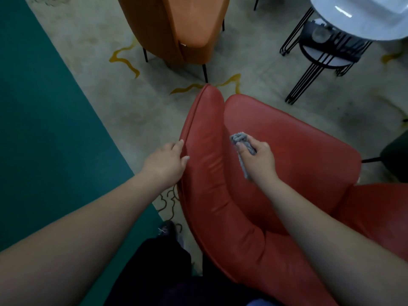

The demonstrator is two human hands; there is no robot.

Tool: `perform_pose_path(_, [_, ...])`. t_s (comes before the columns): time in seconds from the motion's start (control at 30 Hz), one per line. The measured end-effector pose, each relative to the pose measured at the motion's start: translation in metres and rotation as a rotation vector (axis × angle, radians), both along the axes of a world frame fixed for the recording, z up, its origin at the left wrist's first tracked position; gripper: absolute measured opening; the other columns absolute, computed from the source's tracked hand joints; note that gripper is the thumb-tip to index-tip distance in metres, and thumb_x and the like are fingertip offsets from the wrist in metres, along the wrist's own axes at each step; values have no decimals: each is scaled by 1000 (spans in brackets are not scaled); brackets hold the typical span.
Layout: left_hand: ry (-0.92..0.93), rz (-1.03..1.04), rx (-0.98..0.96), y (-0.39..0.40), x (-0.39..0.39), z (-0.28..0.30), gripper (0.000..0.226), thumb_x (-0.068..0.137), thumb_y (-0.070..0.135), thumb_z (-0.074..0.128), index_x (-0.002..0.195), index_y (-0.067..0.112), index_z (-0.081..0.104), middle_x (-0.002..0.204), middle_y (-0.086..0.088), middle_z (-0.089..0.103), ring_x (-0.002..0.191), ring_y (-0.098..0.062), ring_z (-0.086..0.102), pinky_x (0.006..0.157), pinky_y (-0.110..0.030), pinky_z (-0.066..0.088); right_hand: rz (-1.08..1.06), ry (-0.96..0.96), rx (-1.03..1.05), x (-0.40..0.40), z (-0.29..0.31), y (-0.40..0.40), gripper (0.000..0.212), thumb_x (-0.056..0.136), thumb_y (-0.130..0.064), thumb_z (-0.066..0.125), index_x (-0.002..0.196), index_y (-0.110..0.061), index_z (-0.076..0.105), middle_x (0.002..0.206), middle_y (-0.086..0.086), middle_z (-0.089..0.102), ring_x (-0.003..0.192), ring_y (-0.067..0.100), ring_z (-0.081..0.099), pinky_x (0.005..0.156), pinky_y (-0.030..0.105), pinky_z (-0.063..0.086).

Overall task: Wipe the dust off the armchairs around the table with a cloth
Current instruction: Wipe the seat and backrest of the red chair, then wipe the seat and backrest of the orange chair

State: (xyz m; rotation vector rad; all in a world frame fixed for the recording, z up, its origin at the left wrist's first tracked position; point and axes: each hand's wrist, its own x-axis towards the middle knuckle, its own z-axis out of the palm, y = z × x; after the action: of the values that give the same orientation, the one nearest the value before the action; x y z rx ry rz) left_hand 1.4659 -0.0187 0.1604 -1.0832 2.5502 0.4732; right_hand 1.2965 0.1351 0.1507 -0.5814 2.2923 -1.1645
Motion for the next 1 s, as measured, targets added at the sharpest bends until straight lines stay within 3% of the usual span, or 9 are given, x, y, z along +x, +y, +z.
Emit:
perform_pose_path(0.03, [-1,-16,-6,2,8,2,58,99,48,31,150,22,21,146,-5,37,123,-30,47,92,-40,41,0,-8,4,6,6,1,33,91,-21,62,123,-14,64,105,20,62,86,16,64,83,24,50])
perform_pose_path(0.1, [1,-45,-15,-1,23,5,57,99,48,29,150,22,21,148,-4,36,123,-31,47,92,-39,41,-14,6,-17,18,15,2,33,90,-17,62,123,-12,65,99,21,64,73,9,61,71,15,46])
perform_pose_path(0.17, [-5,-76,-12,-10,38,8,58,100,47,28,150,22,20,150,-3,33,126,-30,44,95,-39,40,-24,51,-2,32,20,-3,37,89,-15,64,125,-13,63,101,15,61,75,3,58,72,7,41])
perform_pose_path(0.27, [-25,-116,-1,-35,58,11,58,100,47,28,151,21,18,152,-3,30,129,-29,39,99,-41,38,-56,69,38,56,27,-21,41,89,-19,64,130,-19,59,108,11,51,93,11,54,88,16,39])
perform_pose_path(0.43, [-22,-205,-42,-96,88,26,58,100,47,28,151,19,19,153,-4,30,134,-29,32,105,-41,35,-127,72,20,101,39,-73,36,91,-22,60,126,-19,62,107,17,57,82,22,60,83,32,49])
perform_pose_path(0.57, [11,-340,-143,-150,112,45,58,99,47,28,150,19,22,151,-2,33,134,-26,32,105,-41,35,-201,116,21,139,49,-125,36,91,-24,60,127,-21,61,109,13,51,82,11,54,75,11,40])
perform_pose_path(0.67, [30,-397,-182,-184,129,54,59,99,48,27,150,19,21,151,-1,33,135,-26,31,104,-41,34,-227,137,20,161,53,-161,37,91,-24,59,127,-20,61,106,11,48,87,14,53,71,11,33])
perform_pose_path(0.8, [46,-402,-187,-217,143,59,58,99,48,28,150,19,22,151,-1,34,135,-25,31,104,-41,34,-242,154,-11,179,58,-200,38,91,-24,61,128,-16,60,107,10,45,70,0,44,49,-3,33])
perform_pose_path(1.0, [66,-383,-139,-248,130,61,57,100,47,27,149,20,24,151,0,34,136,-24,30,105,-40,32,-203,195,-2,160,72,-252,42,90,-24,63,130,-13,58,104,7,44,69,1,42,47,-6,31])
